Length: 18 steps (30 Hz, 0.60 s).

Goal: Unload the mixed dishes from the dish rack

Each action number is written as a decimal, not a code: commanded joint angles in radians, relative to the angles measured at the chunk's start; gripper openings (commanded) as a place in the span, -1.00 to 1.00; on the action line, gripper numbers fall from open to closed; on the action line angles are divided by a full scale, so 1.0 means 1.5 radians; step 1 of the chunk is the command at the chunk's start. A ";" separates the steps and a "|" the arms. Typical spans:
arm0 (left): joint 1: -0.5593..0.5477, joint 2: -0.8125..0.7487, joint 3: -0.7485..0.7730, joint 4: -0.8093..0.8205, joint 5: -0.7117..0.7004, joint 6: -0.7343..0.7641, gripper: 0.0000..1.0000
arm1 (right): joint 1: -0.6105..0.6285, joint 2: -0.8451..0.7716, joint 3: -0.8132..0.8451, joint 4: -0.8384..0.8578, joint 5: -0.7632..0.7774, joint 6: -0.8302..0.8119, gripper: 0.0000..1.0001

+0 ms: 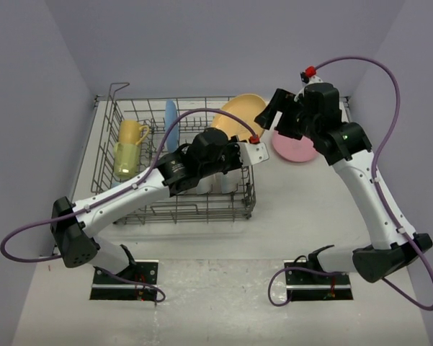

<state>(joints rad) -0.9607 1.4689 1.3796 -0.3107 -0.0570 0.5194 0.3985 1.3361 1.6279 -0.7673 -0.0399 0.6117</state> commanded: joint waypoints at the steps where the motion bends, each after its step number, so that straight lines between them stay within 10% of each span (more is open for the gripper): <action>1: -0.005 -0.013 0.055 0.033 -0.013 0.013 -1.00 | 0.000 0.002 0.004 -0.001 -0.001 0.001 0.51; 9: -0.019 -0.012 0.061 0.042 -0.028 0.000 -1.00 | 0.001 0.036 -0.007 0.029 -0.025 0.016 -1.00; 12: -0.019 -0.015 0.063 0.044 -0.050 -0.016 0.19 | -0.001 0.035 -0.008 0.035 0.009 0.025 -1.00; 13: -0.018 -0.023 0.057 0.047 -0.057 -0.026 0.98 | -0.006 0.034 -0.011 0.037 0.025 0.029 -1.00; 18: -0.016 -0.055 0.035 0.096 -0.124 -0.082 1.00 | -0.084 0.023 -0.053 0.066 0.039 0.046 -1.00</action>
<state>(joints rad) -0.9920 1.4563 1.4330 -0.2745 -0.1448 0.4633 0.3565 1.4040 1.5814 -0.7353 -0.0174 0.6479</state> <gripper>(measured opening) 0.997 0.024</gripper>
